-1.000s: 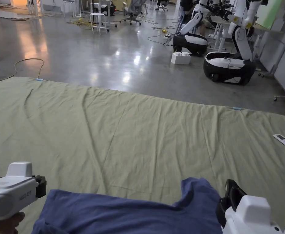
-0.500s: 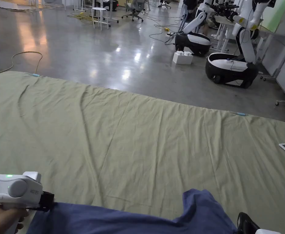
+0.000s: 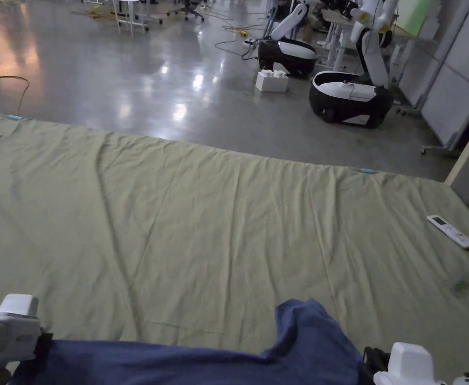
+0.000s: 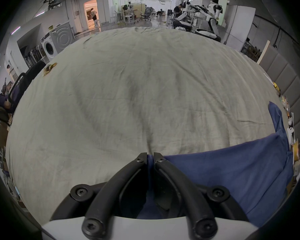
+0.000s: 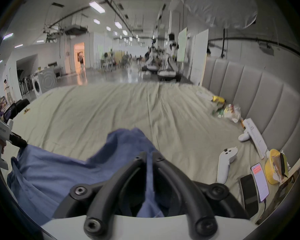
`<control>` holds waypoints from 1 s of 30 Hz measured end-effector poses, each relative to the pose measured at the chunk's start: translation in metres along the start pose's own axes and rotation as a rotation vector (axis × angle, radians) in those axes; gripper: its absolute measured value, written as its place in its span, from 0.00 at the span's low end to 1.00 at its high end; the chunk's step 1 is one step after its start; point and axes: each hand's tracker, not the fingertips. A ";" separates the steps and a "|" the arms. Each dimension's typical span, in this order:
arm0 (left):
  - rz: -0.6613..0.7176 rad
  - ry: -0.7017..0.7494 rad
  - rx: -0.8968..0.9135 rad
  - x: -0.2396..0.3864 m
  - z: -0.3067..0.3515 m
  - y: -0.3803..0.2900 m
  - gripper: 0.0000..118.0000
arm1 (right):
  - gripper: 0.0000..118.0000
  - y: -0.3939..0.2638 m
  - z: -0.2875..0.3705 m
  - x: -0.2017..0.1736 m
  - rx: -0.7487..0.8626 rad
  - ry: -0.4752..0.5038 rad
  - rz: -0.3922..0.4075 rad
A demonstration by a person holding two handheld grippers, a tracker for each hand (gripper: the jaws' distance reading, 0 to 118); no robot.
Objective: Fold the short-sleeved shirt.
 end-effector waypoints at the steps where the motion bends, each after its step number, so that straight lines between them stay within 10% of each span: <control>1: -0.006 -0.004 0.005 0.000 0.003 -0.001 0.05 | 0.27 0.003 -0.011 0.006 -0.044 0.017 -0.009; 4: -0.017 -0.026 0.018 0.000 0.014 -0.003 0.04 | 0.55 0.013 -0.048 0.019 -0.151 0.018 -0.002; 14: 0.045 -0.053 0.093 -0.006 0.038 -0.005 0.04 | 0.61 0.019 -0.147 0.020 -0.385 0.039 0.094; 19: 0.072 -0.054 0.120 -0.010 0.042 -0.007 0.04 | 0.38 0.015 -0.150 0.018 -0.385 0.062 0.064; 21: 0.085 -0.060 0.132 -0.012 0.044 -0.007 0.04 | 0.00 0.017 -0.141 0.018 -0.355 0.095 0.054; 30: 0.086 -0.079 0.185 -0.013 0.074 -0.018 0.04 | 0.00 0.021 -0.077 0.019 -0.251 0.096 0.039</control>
